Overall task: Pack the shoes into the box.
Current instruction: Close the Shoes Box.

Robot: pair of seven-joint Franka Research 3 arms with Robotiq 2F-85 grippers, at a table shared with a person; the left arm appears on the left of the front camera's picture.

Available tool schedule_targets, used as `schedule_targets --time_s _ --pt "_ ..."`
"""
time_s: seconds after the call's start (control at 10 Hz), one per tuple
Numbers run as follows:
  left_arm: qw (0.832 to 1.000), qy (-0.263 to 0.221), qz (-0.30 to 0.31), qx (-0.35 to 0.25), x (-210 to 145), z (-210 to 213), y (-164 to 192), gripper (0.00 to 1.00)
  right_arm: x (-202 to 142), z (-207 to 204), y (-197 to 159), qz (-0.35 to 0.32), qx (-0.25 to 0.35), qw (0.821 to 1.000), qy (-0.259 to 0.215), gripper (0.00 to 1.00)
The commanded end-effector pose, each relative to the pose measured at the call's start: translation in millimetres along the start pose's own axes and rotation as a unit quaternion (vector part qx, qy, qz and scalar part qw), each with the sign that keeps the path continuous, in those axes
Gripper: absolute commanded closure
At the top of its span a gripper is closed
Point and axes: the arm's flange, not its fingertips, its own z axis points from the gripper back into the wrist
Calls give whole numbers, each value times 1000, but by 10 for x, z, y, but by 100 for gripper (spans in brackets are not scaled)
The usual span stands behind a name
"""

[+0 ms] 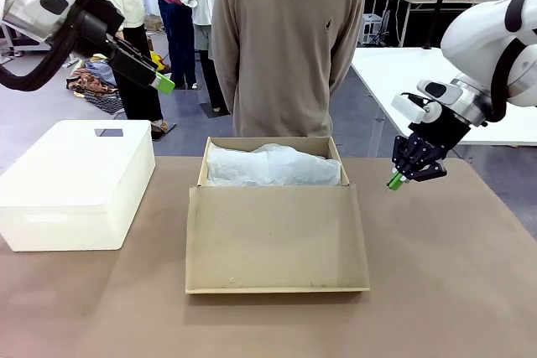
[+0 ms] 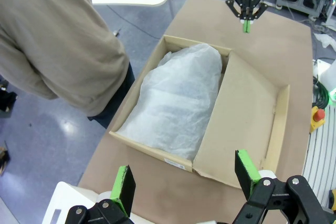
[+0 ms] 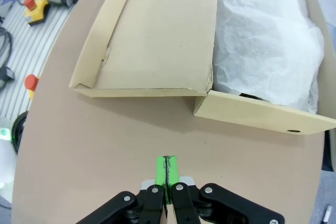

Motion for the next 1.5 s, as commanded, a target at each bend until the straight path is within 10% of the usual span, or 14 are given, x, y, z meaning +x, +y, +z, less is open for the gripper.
schedule_targets --time_s 0.0,1.4 --pt "1000 -9 -7 -8 -40 -11 12 0 -85 -90 -118 -17 6 999 -44 100" --pt "1000 -9 -7 -8 -40 -11 12 0 -300 -857 -93 -39 26 995 -85 100"
